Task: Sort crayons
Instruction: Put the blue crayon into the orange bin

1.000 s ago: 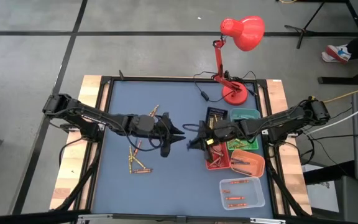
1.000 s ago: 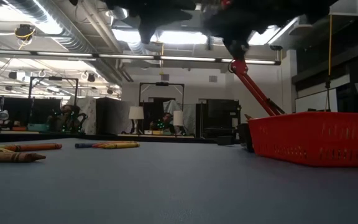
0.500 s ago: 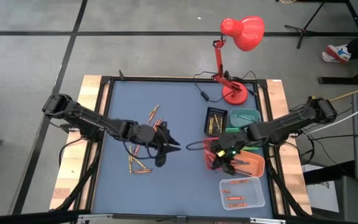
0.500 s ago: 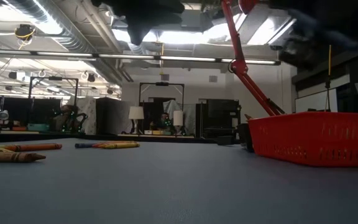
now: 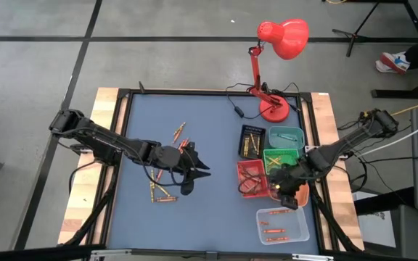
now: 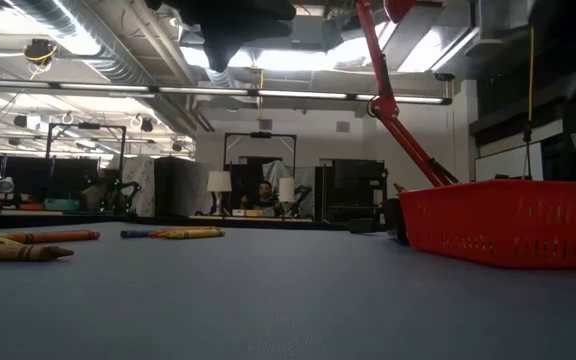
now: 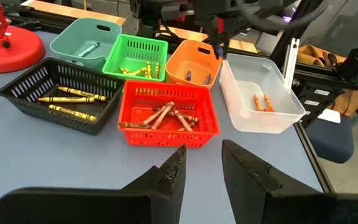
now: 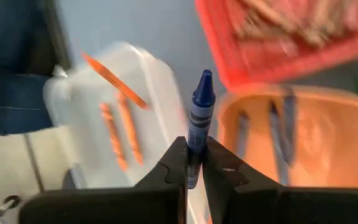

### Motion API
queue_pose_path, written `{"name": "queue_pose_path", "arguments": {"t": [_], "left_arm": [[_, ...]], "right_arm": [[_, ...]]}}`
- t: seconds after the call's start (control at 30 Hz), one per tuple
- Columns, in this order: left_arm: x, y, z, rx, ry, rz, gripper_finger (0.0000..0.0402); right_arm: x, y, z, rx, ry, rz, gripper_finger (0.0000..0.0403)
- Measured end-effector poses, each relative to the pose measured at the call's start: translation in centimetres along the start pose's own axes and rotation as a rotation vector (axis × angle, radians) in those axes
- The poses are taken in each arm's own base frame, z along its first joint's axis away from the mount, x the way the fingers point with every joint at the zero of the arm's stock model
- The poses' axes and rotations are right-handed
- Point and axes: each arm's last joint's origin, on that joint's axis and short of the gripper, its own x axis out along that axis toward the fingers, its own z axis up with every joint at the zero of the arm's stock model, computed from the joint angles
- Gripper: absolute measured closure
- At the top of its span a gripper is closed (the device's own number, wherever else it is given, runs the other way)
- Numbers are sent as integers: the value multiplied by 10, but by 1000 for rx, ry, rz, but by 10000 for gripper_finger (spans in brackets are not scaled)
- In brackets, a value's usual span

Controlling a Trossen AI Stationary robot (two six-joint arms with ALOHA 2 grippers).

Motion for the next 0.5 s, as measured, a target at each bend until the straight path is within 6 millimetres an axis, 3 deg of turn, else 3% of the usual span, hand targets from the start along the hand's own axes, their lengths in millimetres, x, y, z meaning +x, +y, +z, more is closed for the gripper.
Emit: {"name": "queue_pose_path", "arguments": {"t": [0.2,0.5], "left_arm": [[0,0,0,0,0,0,313],[0,7,-6,4,54,104,313]], "right_arm": [[1,-7,-17,39,101,-147,374],[1,-8,-17,43,91,-176,332]]}}
